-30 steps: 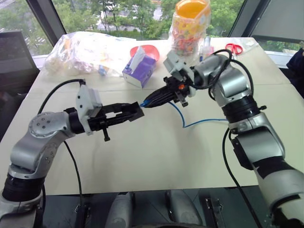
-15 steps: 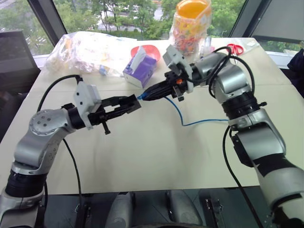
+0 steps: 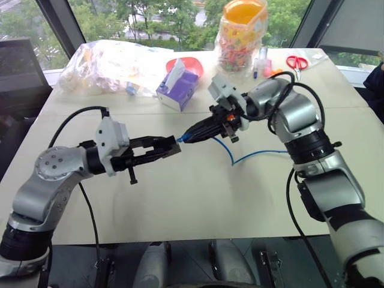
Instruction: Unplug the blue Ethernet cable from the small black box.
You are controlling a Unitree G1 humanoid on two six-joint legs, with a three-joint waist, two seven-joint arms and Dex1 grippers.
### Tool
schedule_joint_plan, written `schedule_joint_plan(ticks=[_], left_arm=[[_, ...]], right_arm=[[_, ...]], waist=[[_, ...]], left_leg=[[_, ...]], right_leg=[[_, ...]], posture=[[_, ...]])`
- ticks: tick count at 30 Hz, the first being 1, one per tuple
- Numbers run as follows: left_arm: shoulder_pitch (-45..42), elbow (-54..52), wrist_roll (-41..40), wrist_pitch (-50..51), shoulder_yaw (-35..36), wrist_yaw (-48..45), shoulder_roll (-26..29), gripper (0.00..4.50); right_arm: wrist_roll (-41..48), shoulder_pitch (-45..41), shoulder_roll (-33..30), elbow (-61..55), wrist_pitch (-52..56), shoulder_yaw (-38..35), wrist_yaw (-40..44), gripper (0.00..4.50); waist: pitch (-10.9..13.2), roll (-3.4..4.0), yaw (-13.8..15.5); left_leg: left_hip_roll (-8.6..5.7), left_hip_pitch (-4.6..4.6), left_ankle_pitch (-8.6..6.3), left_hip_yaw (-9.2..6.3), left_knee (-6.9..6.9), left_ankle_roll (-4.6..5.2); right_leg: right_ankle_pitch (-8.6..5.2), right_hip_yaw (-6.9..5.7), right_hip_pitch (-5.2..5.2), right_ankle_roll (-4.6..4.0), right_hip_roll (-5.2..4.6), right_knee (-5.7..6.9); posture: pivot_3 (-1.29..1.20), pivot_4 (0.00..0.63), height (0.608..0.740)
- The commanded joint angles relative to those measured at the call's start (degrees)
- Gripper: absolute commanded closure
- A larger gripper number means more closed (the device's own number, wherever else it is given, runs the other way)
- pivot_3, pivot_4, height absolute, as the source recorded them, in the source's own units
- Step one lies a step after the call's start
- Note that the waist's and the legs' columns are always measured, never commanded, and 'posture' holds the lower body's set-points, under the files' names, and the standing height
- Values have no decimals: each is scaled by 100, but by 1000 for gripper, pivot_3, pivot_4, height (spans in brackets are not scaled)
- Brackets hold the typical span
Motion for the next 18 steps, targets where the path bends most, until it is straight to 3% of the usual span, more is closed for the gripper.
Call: schedule_joint_plan(ticks=[1, 2, 11, 18], left_arm=[[-94, -57, -41, 10, 202, 68, -18, 3997], [-113, -67, -50, 8, 211, 80, -44, 3997], [-251, -217, -79, 31, 190, 220, -218, 3997], [-358, -487, -162, 237, 16, 214, -323, 3997]], right_arm=[[138, -30, -84, -396, 109, -338, -111, 2480], [129, -11, -72, -439, 109, -357, -139, 1975], [387, 65, 27, -815, 578, -431, -175, 1975], [167, -42, 356, -464, 245, -327, -349, 1975]], waist=[[0, -1, 15], [0, -1, 14], [0, -1, -23], [1, -1, -25]], left_leg=[[0, 0, 0, 0, 0, 0], [1, 0, 0, 0, -2, 0], [1, 0, 0, 1, -4, 0], [1, 0, 0, 1, -4, 0]], right_leg=[[0, 0, 0, 0, 0, -1], [0, 0, 0, 0, 0, -3], [0, 0, -3, 0, 1, 0], [0, 0, -3, 1, 1, 0]], posture=[[0, 150, 740], [0, 150, 740], [0, 150, 740], [0, 150, 740]])
